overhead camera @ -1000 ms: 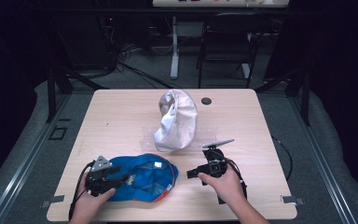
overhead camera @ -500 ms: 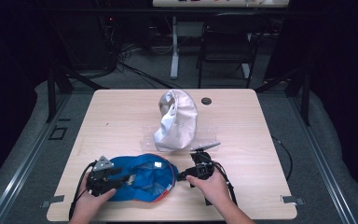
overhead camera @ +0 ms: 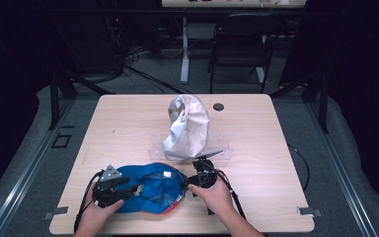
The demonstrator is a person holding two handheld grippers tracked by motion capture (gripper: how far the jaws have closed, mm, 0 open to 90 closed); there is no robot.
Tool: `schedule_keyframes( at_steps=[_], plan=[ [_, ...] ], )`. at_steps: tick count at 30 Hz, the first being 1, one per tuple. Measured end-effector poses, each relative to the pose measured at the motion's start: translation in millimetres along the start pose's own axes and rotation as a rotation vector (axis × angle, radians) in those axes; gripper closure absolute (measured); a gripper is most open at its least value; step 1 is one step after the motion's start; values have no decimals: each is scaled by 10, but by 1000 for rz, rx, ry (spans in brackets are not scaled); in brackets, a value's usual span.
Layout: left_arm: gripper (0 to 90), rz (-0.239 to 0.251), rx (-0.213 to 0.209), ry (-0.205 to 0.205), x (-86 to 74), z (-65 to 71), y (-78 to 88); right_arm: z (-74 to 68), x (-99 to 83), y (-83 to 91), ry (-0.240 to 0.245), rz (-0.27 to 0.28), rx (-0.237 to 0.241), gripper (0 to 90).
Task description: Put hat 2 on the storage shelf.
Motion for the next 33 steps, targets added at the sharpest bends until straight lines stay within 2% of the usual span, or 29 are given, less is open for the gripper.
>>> schedule_keyframes(
  at_steps=[2, 3, 5, 9, 10, 12, 15, 16, 18, 20, 21, 22, 26, 27, 28, 29, 30, 32, 33],
  plan=[
    [507, 4, 1, 4, -1, -9, 10, -7, 12, -36, -15, 9, -19, 755],
    [507, 6, 2, 6, -2, -11, 14, 4, 12, -31, -1, -10, -28, 789],
    [506, 10, 5, 4, -1, -17, 21, 12, 12, -22, -10, -17, -30, 837],
    [505, 16, 8, 5, 2, -21, 38, 42, -6, 18, -15, -20, -35, 884],
    [505, 18, 10, 8, 2, -21, 42, 46, -12, 13, -30, 4, -33, 889],
    [505, 22, 13, 8, 3, -24, 48, 84, -36, 46, -20, -13, -33, 894],
    [504, 24, 13, 11, 3, -24, 51, 136, -72, 75, -38, 8, -28, 895],
    [504, 26, 13, 11, 4, -24, 49, 158, -90, 100, -32, -5, -21, 895],
    [504, 22, 14, 8, 3, -23, 49, 204, -114, 122, -35, 20, -20, 895],
    [504, 22, 14, 9, 4, -19, 46, 254, -149, 170, -29, 12, -23, 894],
    [504, 22, 14, 6, 5, -18, 46, 270, -167, 184, -42, 21, -18, 894],
    [504, 22, 13, 6, 5, -15, 46, 289, -190, 214, -51, 7, -17, 894],
    [502, 21, 8, 3, 7, 1, 33, 383, -267, 301, -33, 27, -35, 895],
    [502, 20, 6, 7, 7, 10, 28, 414, -293, 337, -16, 28, -40, 895],
    [501, 16, 4, 2, 8, 17, 24, 423, -311, 356, -28, 34, -31, 895],
    [501, 17, 1, 1, 11, 30, 18, 452, -329, 389, -21, 43, -48, 895],
    [501, 15, -2, -3, 14, 43, 14, 468, -353, 418, -19, 42, -33, 895],
    [501, 15, -4, -8, 22, 65, 5, 528, -395, 487, -29, 51, -43, 895],
    [501, 19, -7, -10, 29, 84, -6, 548, -411, 510, -24, 45, -29, 895]
  ],
)
Point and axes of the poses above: each handheld gripper's, and its own axes: y roughly backward along the jaws, x roughly out of its top, z roughly to its right, the point moved 4 cm from there along -y, roughly forward along the jaws, and after that the axes turned 12 degrees about -z, right-handed, at the moved point
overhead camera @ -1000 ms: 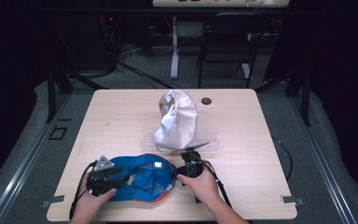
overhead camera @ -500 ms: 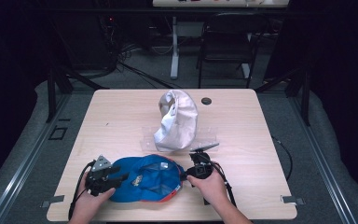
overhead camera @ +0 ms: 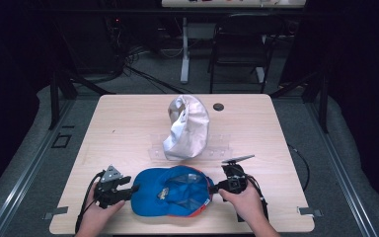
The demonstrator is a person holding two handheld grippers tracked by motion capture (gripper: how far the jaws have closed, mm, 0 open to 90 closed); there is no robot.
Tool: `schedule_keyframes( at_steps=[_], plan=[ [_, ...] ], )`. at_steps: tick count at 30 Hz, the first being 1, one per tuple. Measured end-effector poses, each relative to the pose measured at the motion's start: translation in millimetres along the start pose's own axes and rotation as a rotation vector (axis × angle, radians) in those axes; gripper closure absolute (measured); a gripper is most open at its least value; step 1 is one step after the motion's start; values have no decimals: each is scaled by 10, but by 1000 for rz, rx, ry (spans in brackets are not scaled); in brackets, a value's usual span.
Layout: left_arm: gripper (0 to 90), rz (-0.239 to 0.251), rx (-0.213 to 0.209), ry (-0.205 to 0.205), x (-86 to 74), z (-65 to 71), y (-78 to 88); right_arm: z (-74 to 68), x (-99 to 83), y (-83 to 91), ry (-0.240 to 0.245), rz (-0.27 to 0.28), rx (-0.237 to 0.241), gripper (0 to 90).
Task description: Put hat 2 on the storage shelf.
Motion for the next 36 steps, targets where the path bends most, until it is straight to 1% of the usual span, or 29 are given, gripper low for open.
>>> schedule_keyframes(
  at_steps=[1, 3, 4, 6, 7, 8, 9, 11, 12, 13, 14, 15, 16, 17, 19, 21, 22, 24, 27, 28, 29, 30, 31, 32, 33, 34, 35, 36],
  plan=[
    [501, -3, -1, -6, 4, 11, -5, 26, -18, 28, -16, 18, 4, 895],
    [501, -8, -4, -14, 11, 34, -15, 82, -56, 91, -15, 16, -2, 894],
    [502, -9, 0, -24, 16, 38, -19, 106, -72, 112, -22, 23, -8, 894],
    [502, -8, -5, -19, 21, 60, -28, 153, -101, 153, -23, 30, -13, 894],
    [502, -7, -6, -16, 24, 69, -33, 199, -122, 203, -14, 8, -72, 894],
    [503, -7, -6, -23, 27, 72, -34, 196, -125, 186, -31, 42, -16, 894],
    [503, -8, -8, -23, 29, 79, -37, 223, -136, 198, -28, 43, -14, 895],
    [503, -9, -10, -24, 31, 90, -41, 261, -157, 223, -42, 48, -10, 894],
    [504, -7, -12, -24, 33, 94, -42, 282, -167, 230, -42, 54, -7, 894],
    [504, -3, -19, -21, 36, 101, -43, 274, -167, 208, -76, 94, -2, 894],
    [504, -1, -23, -19, 39, 105, -43, 315, -187, 237, -47, 58, -15, 894],
    [504, 1, -23, -19, 42, 109, -44, 330, -197, 235, -42, 62, -8, 893],
    [506, 4, -18, -22, 45, 112, -47, 320, -203, 226, -83, 86, -25, 892],
    [506, 9, -15, -21, 49, 117, -51, 351, -215, 242, -48, 60, -19, 890],
    [506, 5, -19, -22, 51, 123, -47, 365, -224, 237, -45, 69, -7, 883],
    [506, 9, -18, -23, 54, 128, -48, 378, -230, 236, -43, 67, -12, 879],
    [506, 11, -18, -19, 56, 133, -50, 376, -230, 225, -50, 79, -10, 878],
    [506, 16, -23, -17, 62, 142, -51, 380, -231, 213, -48, 81, -3, 872],
    [506, 22, -30, -24, 74, 168, -49, 387, -236, 214, -50, 94, 9, 857],
    [512, 24, -32, -36, 79, 171, -51, 384, -237, 218, -56, 107, 23, 840],
    [514, 24, -36, -31, 83, 187, -53, 392, -241, 231, -48, 106, 19, 824],
    [514, 24, -40, -37, 88, 197, -55, 391, -240, 230, -49, 122, 47, 800],
    [515, 26, -40, -40, 94, 211, -60, 405, -247, 250, -41, 113, 40, 781],
    [516, 23, -41, -44, 98, 225, -66, 407, -248, 257, -43, 117, 50, 757],
    [517, 23, -42, -47, 103, 238, -72, 438, -260, 294, -22, 91, 8, 744],
    [518, 22, -42, -53, 109, 250, -79, 421, -250, 266, -32, 124, 62, 734],
    [518, 27, -38, -55, 116, 265, -90, 428, -253, 271, -27, 115, 62, 717],
    [518, 26, -41, -61, 122, 278, -96, 428, -252, 269, -26, 118, 73, 695]
  ],
)
Point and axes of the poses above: each handheld gripper's, and its own axes: y roughly backward along the jaws, x roughly out of its top, z roughly to its right, the point moved 4 cm from there along -y, roughly forward along the jaws, and after that the axes turned 12 degrees about -z, right-handed, at the moved point
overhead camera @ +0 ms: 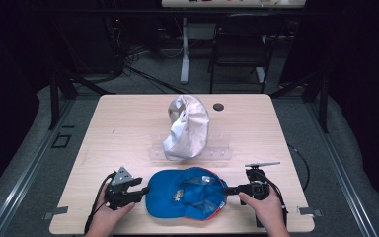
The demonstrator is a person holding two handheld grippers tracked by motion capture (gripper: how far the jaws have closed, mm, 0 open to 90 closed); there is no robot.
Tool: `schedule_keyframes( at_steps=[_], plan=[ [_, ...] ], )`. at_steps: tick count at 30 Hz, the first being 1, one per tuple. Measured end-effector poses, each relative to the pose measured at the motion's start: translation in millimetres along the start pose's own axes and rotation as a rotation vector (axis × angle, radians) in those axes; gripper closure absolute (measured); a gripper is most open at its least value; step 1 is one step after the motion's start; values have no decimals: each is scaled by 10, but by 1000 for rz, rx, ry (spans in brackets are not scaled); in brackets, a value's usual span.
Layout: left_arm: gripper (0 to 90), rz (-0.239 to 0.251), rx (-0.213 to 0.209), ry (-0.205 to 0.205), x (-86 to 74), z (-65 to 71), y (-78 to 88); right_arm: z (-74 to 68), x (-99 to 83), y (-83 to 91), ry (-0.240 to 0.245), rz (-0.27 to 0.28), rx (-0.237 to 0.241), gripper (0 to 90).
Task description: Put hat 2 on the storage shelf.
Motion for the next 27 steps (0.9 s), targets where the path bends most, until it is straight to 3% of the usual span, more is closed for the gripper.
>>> schedule_keyframes(
  at_steps=[5, 8, 9, 10, 11, 14, 15, 16, 17, 20, 25, 27],
  plan=[
    [518, -3, -4, -26, 22, 63, -33, 16, 11, -26, 14, 24, 24, 606],
    [518, -5, -11, -32, 26, 90, -45, 39, 3, -12, 28, 8, 7, 586],
    [518, -8, -15, -37, 28, 99, -50, 26, 9, -38, 16, 37, 51, 582],
    [518, -9, -14, -46, 30, 108, -56, 46, 3, -17, 22, 19, 33, 577],
    [518, -8, -16, -48, 32, 121, -64, 20, 13, -63, -7, 66, 126, 575],
    [518, -17, -17, -58, 34, 137, -87, 79, 0, -28, -14, 17, 112, 564],
    [518, -22, -19, -59, 34, 143, -94, 78, 5, -51, -21, 30, 145, 560],
    [518, -24, -14, -63, 34, 145, -104, 76, 6, -66, -40, 36, 126, 559],
    [518, -25, -17, -64, 34, 149, -112, 107, 1, -62, -12, 4, 99, 558],
    [518, -32, -8, -74, 33, 149, -128, 94, 2, -127, -27, -4, 143, 554],
    [519, -31, -7, -79, 35, 156, -127, 101, 8, -203, -29, -32, 133, 550],
    [521, -25, -5, -84, 40, 158, -113, 95, 13, -229, -36, -40, 158, 550]
  ],
)
Point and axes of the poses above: each handheld gripper's, and its own axes: y roughly backward along the jaws, x roughly out of its top, z roughly to its right, the point moved 4 cm from there along -y, roughly forward along the jaws, and after that the axes turned 12 degrees about -z, right-handed, at the moved point
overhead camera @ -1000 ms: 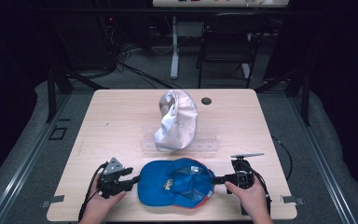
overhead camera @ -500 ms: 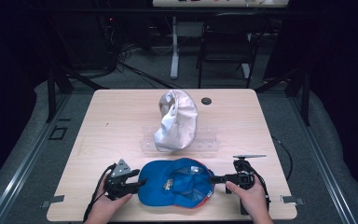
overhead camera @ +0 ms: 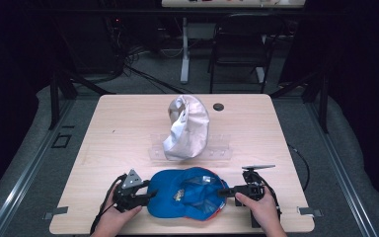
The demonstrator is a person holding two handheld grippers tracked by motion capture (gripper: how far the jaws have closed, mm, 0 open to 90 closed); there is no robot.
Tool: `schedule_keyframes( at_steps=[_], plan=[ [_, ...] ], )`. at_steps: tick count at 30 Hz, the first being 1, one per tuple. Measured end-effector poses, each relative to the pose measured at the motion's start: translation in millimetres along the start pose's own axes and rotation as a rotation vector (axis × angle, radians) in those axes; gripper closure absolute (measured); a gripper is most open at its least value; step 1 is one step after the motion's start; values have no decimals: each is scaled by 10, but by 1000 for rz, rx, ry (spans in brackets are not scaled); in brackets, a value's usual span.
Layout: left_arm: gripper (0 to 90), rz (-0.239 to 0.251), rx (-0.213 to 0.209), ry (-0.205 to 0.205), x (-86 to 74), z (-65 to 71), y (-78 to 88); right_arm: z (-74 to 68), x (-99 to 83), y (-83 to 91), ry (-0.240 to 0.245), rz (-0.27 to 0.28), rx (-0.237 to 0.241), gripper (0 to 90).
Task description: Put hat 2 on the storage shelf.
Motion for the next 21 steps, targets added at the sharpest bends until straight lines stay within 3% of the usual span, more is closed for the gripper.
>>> schedule_keyframes(
  at_steps=[4, 8, 13, 15, 16, 17, 20, 21],
  plan=[
    [521, 17, 0, -2, 13, 7, 25, -15, -1, -13, -2, -20, 41, 553],
    [521, 7, -1, -4, 7, 12, 13, -60, -8, 23, 3, -5, 88, 569],
    [521, 6, 3, -8, 8, 13, 7, -94, -11, 98, 15, -10, 114, 588],
    [521, 6, 2, -4, 7, 13, 6, -118, -6, 116, 1, 11, 135, 614],
    [521, 6, 3, -5, 6, 12, 6, -110, -7, 142, 2, -1, 92, 639],
    [521, 5, 3, -5, 6, 11, 5, -131, -1, 131, -15, 21, 119, 659],
    [521, 5, 3, -5, 5, 9, 6, -127, 2, 153, -3, 18, 124, 690],
    [521, 5, 1, -3, 5, 9, 6, -120, 2, 165, -3, 11, 97, 696]
  ],
)
Point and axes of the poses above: each handheld gripper's, and its own axes: y roughly backward along the jaws, x roughly out of its top, z roughly to its right, the point moved 4 cm from there along -y, roughly forward along the jaws, and after that the axes turned 12 degrees about -z, right-handed, at the moved point
